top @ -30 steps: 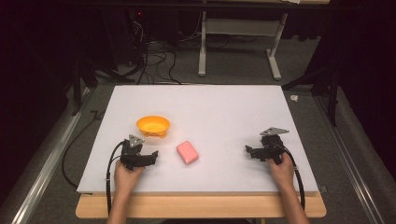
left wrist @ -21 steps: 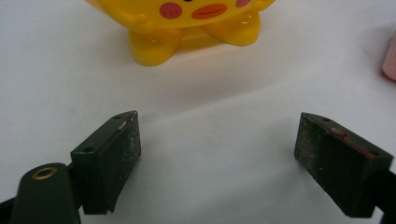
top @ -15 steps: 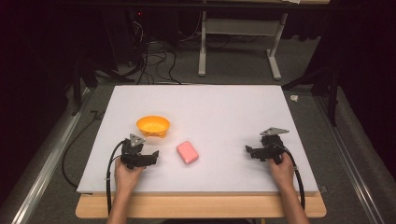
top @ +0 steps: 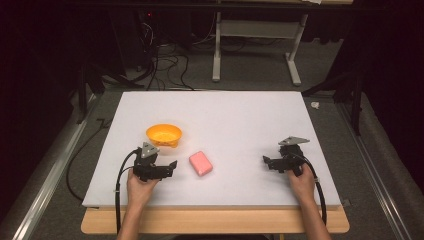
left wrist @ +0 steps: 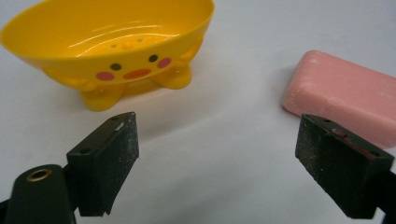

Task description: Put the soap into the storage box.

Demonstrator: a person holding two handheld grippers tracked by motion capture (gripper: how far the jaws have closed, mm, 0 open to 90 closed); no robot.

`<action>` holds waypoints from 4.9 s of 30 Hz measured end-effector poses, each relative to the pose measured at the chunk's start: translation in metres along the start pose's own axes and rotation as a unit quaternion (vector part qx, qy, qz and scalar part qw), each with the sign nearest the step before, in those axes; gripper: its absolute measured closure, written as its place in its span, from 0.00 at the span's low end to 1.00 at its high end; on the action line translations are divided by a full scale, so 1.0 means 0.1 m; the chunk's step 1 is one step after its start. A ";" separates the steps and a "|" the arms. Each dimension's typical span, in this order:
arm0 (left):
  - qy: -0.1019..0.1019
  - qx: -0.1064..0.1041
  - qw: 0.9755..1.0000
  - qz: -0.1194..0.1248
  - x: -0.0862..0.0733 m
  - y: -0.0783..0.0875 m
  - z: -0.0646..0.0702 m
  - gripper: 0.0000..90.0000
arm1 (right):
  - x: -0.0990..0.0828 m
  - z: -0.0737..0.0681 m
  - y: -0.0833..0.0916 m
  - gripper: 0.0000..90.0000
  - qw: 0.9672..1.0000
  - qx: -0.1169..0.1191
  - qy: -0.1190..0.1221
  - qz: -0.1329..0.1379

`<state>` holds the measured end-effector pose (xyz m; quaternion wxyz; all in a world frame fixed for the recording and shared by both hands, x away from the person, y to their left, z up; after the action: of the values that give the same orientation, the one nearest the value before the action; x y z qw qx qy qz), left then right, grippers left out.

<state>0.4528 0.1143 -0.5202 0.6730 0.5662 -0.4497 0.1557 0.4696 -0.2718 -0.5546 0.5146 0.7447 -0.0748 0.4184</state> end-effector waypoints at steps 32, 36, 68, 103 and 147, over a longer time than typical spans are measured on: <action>-0.087 -0.080 0.993 -0.001 0.15 -0.15 0.80 0.09 | 0.00 0.00 0.00 0.16 1.000 0.000 0.001 -0.001; -0.098 -0.081 0.992 0.004 0.20 -0.19 0.87 0.07 | 0.00 0.00 0.00 0.16 1.000 0.000 0.001 0.000; -0.128 -0.084 0.988 -0.036 0.07 -0.59 1.00 0.13 | 0.00 0.00 0.00 0.16 1.000 0.000 0.002 0.000; -0.066 -0.050 0.997 0.006 0.29 -0.20 0.73 0.15 | 0.00 0.00 0.00 0.16 1.000 0.000 0.002 0.000; 0.009 -0.002 1.000 0.024 0.44 0.16 0.17 0.15 | 0.00 0.00 0.00 0.16 1.000 0.000 0.001 0.000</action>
<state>0.4584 0.0907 -0.4765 0.6746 0.5525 -0.4569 0.1758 0.4696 -0.2720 -0.5546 0.5146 0.7445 -0.0739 0.4189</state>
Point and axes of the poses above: each handheld gripper's, and its own axes: y roughly backward along the jaws, x roughly out of its top, z roughly to its right, the point moved 10 cm from there along -y, roughly forward along the jaws, and after that the axes turned 11 degrees about x, right-handed, at the moved point
